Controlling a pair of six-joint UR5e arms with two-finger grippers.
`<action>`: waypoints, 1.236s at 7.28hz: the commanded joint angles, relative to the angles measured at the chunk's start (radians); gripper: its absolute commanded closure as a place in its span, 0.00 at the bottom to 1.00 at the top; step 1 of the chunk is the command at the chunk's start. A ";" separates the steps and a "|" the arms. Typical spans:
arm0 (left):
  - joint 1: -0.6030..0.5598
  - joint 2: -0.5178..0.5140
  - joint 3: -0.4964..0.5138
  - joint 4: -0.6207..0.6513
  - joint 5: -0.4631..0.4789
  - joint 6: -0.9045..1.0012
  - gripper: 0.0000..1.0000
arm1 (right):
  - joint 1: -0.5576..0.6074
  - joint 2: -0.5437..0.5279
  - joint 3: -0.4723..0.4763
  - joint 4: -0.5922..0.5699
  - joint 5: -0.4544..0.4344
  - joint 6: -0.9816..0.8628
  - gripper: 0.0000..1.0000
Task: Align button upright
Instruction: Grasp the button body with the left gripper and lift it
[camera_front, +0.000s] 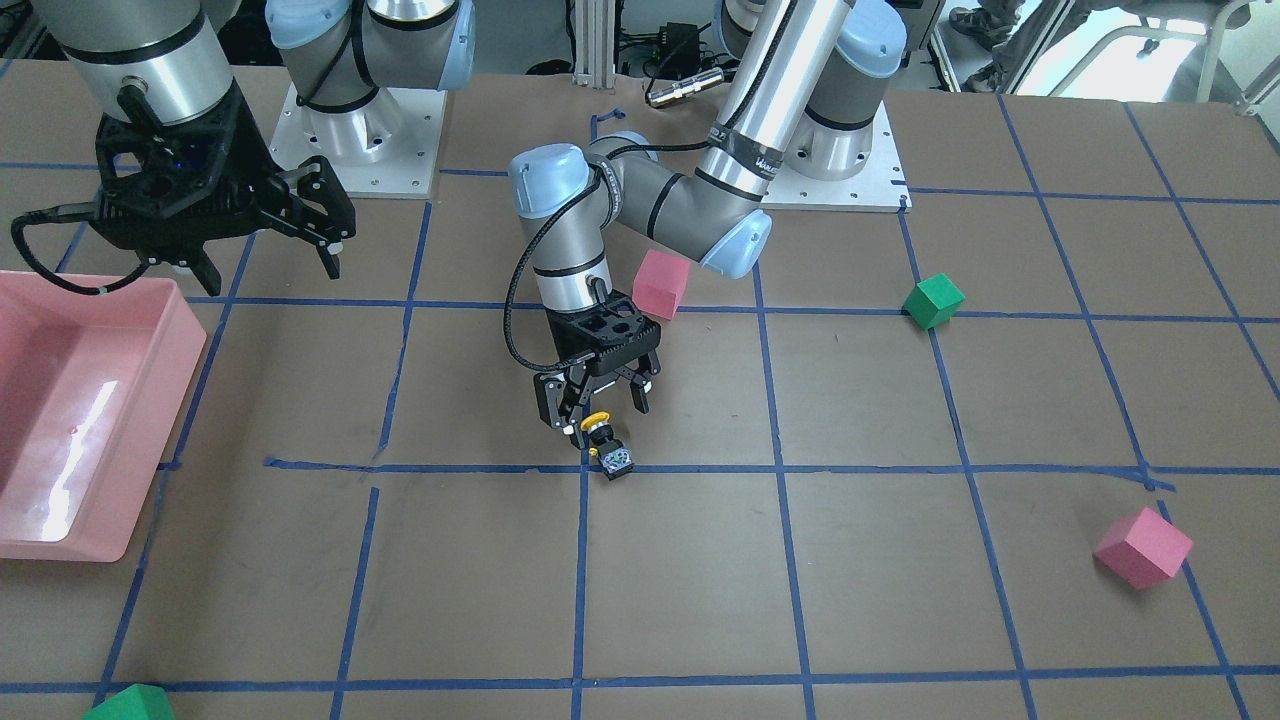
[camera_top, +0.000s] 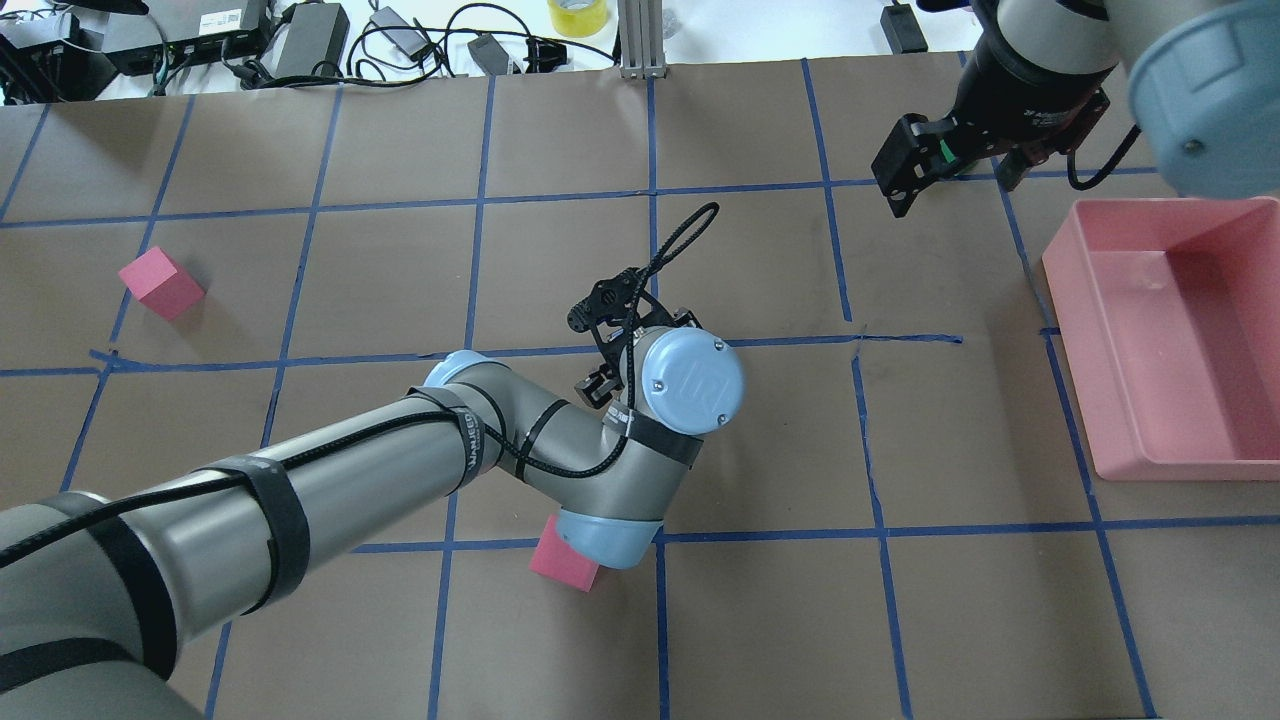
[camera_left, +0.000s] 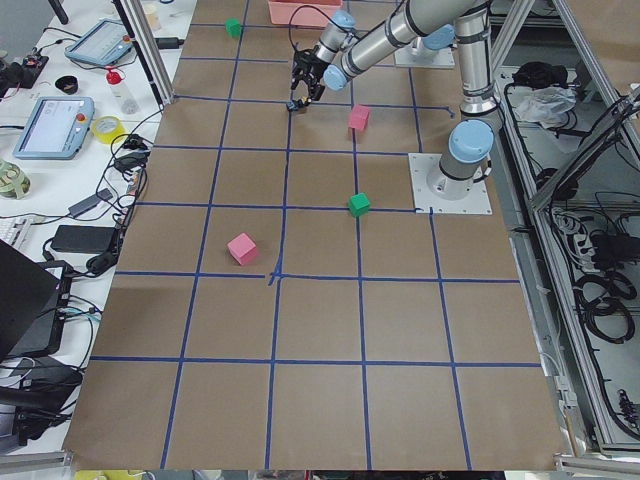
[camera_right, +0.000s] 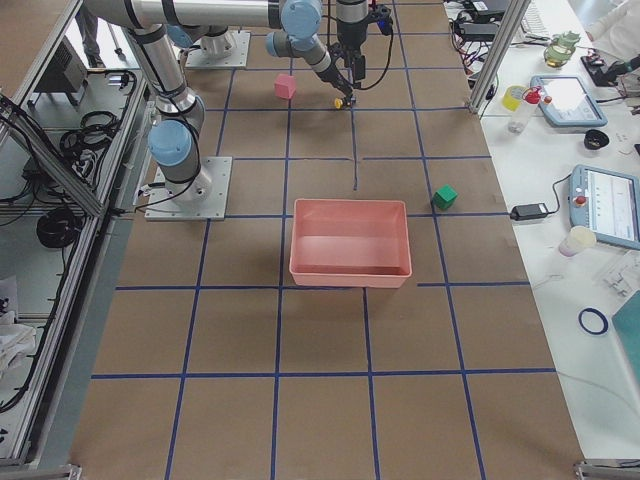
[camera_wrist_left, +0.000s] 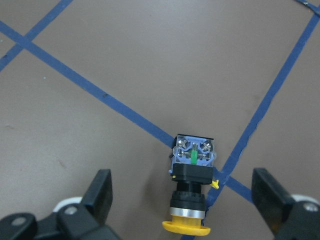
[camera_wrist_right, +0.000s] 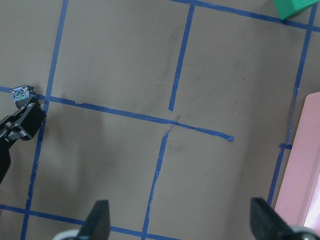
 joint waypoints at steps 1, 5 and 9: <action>-0.020 -0.061 0.001 0.072 0.026 0.001 0.05 | -0.042 0.001 0.001 0.000 0.007 -0.037 0.00; -0.036 -0.085 -0.001 0.072 0.064 0.065 0.52 | -0.053 0.002 0.002 0.002 0.011 -0.035 0.00; -0.036 -0.052 0.002 0.073 0.046 0.109 0.69 | -0.052 0.004 0.002 0.000 0.012 -0.034 0.00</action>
